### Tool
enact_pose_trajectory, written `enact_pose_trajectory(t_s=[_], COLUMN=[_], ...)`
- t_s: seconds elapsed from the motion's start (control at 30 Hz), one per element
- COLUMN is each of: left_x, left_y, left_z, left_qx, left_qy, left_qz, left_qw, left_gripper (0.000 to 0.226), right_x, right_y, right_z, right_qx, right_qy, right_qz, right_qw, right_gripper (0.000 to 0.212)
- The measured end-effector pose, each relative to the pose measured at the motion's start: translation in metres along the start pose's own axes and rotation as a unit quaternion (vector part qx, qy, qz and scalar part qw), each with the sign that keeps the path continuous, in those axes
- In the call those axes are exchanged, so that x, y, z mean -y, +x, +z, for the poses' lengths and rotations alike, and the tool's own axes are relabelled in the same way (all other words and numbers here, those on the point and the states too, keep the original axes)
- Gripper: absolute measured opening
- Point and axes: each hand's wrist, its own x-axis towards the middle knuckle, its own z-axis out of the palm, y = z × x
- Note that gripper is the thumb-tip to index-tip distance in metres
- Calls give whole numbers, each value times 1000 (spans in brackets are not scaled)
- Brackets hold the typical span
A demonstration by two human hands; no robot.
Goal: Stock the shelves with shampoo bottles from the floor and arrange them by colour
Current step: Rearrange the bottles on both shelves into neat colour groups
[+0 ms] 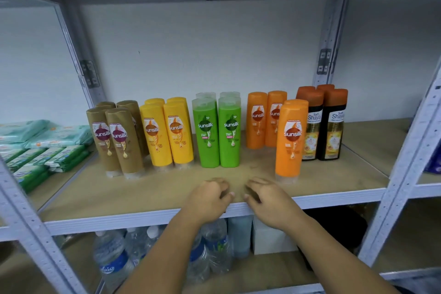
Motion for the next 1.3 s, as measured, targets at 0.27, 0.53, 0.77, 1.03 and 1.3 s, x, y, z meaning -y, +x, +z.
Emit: enact_pose_trajectory(t_s=[0.27, 0.53, 0.77, 1.03, 1.3], left_x=[-36, -46, -50, -56, -48], left_y=[9, 34, 59, 76, 80], left_z=[16, 27, 35, 38, 39], left_qx=[2, 0, -4, -24, -13], left_qy=[5, -4, -2, -55, -306], left_qz=[44, 62, 71, 62, 19], left_qw=[999, 998, 997, 996, 952], left_gripper=[33, 39, 42, 47, 53], right_x=[-18, -40, -54, -64, -53], right_y=[-28, -26, -8, 9, 20], right_z=[-22, -34, -46, -42, -32], right_qx=[-12, -107, -239, -226, -179], right_qy=[0, 47, 159, 225, 251], right_qz=[17, 122, 204, 194, 130], right_qw=[1000, 986, 936, 928, 942], right_gripper=[36, 28, 51, 71, 65])
